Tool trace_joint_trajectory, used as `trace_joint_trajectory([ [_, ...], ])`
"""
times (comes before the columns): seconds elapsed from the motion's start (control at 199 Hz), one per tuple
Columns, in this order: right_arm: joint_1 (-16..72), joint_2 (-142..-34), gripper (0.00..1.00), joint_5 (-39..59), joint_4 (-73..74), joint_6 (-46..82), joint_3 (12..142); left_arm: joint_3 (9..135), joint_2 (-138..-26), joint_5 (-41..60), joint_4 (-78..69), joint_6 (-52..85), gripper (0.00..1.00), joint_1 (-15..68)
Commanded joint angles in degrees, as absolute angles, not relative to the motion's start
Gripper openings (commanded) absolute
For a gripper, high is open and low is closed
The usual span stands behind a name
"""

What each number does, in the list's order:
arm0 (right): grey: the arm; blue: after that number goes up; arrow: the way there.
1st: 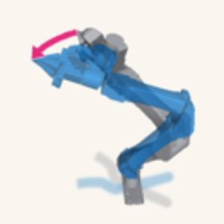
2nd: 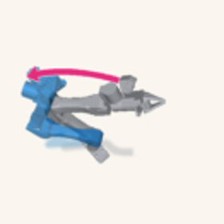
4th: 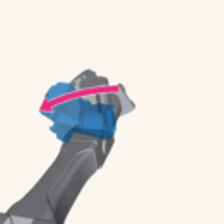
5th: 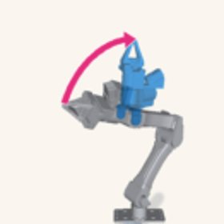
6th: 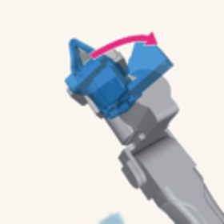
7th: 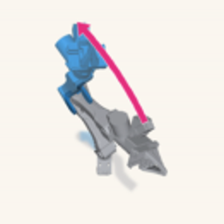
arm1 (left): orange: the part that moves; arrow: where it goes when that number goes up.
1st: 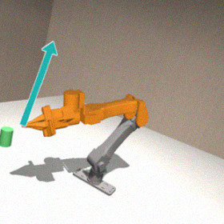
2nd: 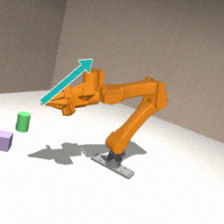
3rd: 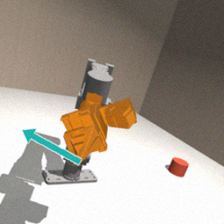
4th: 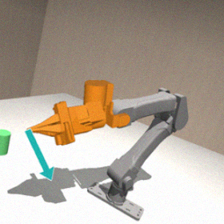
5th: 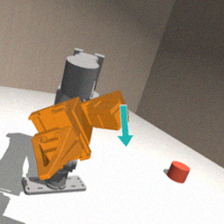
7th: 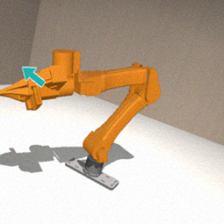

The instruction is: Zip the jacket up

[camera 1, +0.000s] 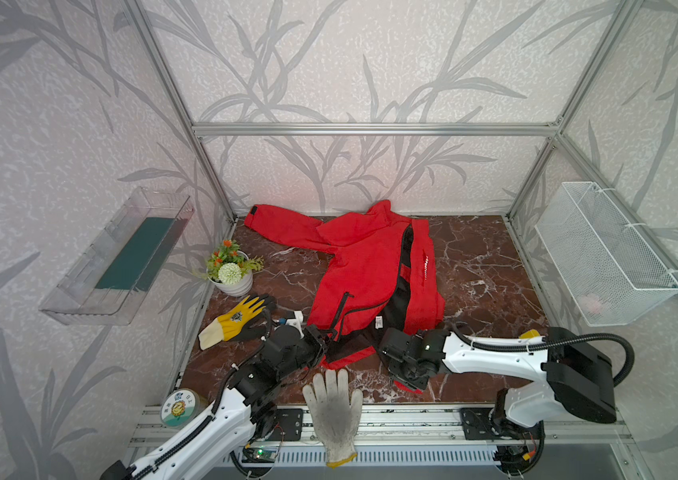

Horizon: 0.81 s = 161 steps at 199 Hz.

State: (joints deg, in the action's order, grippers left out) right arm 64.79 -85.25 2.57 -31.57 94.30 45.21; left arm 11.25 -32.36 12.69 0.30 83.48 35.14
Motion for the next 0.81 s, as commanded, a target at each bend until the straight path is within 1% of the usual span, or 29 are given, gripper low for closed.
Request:
trace_joint_trajectory([
  [0.0, 64.3, -84.5, 0.27, 1.1, -30.8, 94.3, 44.5, 13.3, -32.2, 13.3, -0.1, 83.2, 0.0, 34.9],
  [0.111, 64.0, -84.5, 0.24, 0.9, -30.6, 93.7, 44.6, 13.4, -32.0, 13.1, 0.1, 83.2, 0.0, 35.0],
  [0.302, 63.5, -84.6, 0.11, 0.9, -29.1, 92.4, 44.7, 13.7, -32.4, 13.2, 0.0, 82.9, 0.0, 34.9],
  [0.337, 63.4, -84.6, 0.08, 0.8, -28.5, 92.0, 44.6, 13.7, -32.6, 13.1, 0.2, 82.9, 0.0, 35.0],
  [0.392, 63.3, -84.3, 0.0, 0.7, -27.5, 91.4, 44.3, 13.8, -32.8, 13.3, 0.0, 82.8, 0.0, 34.9],
  [0.467, 63.1, -82.8, 0.0, -0.4, -24.9, 90.2, 43.1, 14.0, -33.2, 13.6, -0.3, 82.8, 0.0, 35.0],
  [0.613, 62.3, -76.8, 0.0, -2.3, -13.1, 84.0, 38.4, 15.3, -34.5, 14.5, -1.4, 82.1, 0.0, 34.9],
  [0.668, 62.2, -73.7, 0.0, -4.4, -9.0, 82.0, 36.0, 15.7, -35.5, 15.1, -3.0, 82.0, 0.0, 34.9],
  [0.804, 62.1, -65.4, 0.0, -8.5, 11.4, 72.6, 26.5, 16.9, -39.4, 17.0, -9.0, 81.6, 0.0, 34.9],
])
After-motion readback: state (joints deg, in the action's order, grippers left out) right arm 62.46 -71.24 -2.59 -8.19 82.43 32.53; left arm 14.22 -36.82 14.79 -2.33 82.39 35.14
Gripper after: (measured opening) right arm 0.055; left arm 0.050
